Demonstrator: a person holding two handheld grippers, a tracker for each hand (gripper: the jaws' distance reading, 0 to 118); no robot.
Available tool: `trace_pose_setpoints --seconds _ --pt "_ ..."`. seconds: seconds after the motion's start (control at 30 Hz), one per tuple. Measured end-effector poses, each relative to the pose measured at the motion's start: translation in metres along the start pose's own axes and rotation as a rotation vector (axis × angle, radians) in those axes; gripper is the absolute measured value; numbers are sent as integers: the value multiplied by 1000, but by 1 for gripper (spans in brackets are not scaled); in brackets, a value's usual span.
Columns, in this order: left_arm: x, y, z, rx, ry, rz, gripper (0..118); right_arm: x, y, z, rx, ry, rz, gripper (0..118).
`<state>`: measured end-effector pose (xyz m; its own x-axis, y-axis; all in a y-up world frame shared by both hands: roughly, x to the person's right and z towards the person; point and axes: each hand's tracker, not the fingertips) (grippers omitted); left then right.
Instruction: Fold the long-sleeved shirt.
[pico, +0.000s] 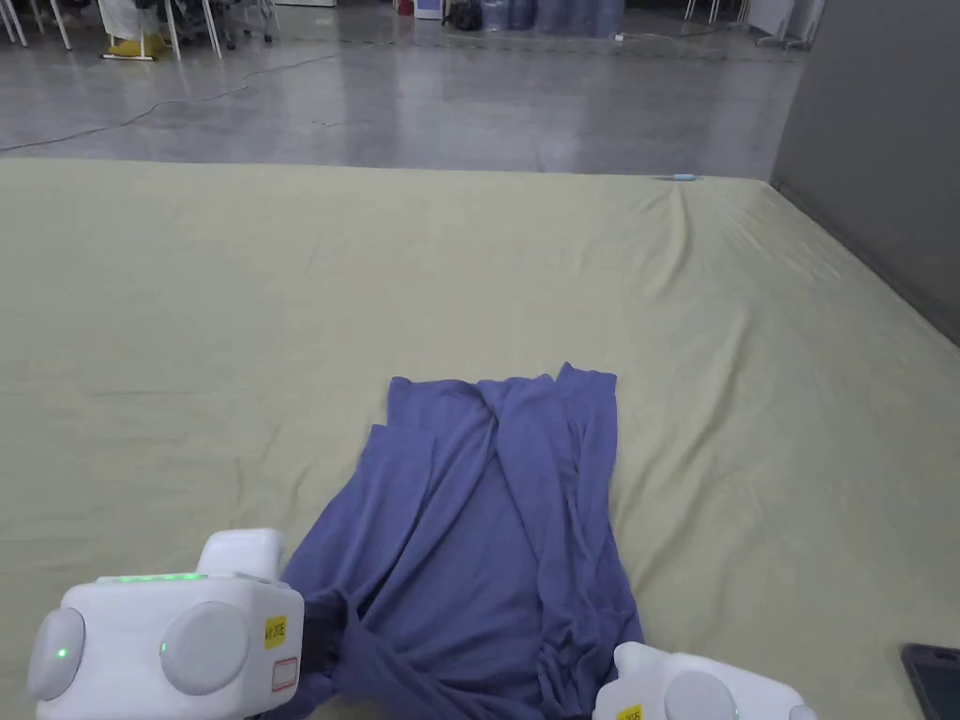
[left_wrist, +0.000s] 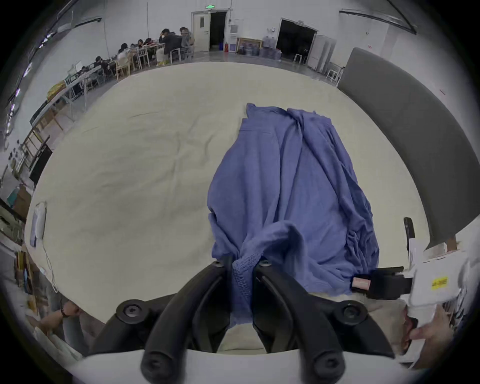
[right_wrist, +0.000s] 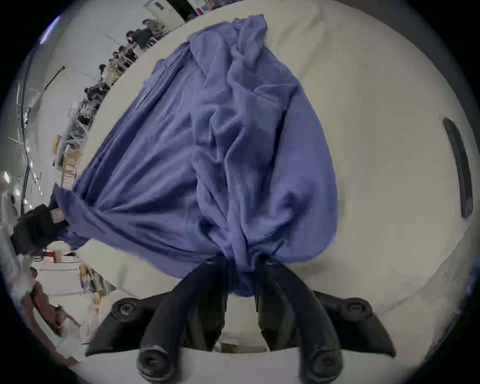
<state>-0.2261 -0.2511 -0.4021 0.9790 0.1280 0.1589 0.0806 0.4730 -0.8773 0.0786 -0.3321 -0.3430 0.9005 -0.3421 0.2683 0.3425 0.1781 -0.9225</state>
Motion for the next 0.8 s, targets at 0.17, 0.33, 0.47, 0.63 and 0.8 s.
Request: trace_pose_setpoints --seconds 0.17,0.33,0.47,0.63,0.8 --pt "0 -7 26 27 10 22 2 -15 -2 62 184 65 129 5" --pt "-6 47 70 177 -30 57 1 -53 43 162 337 77 328 5" --pt "-3 121 120 329 -94 60 1 -93 106 251 486 85 432 5" --pt "20 216 198 539 -58 35 1 -146 199 344 583 42 487 5" --pt "46 319 246 668 44 10 1 -203 292 400 651 -18 506 5"
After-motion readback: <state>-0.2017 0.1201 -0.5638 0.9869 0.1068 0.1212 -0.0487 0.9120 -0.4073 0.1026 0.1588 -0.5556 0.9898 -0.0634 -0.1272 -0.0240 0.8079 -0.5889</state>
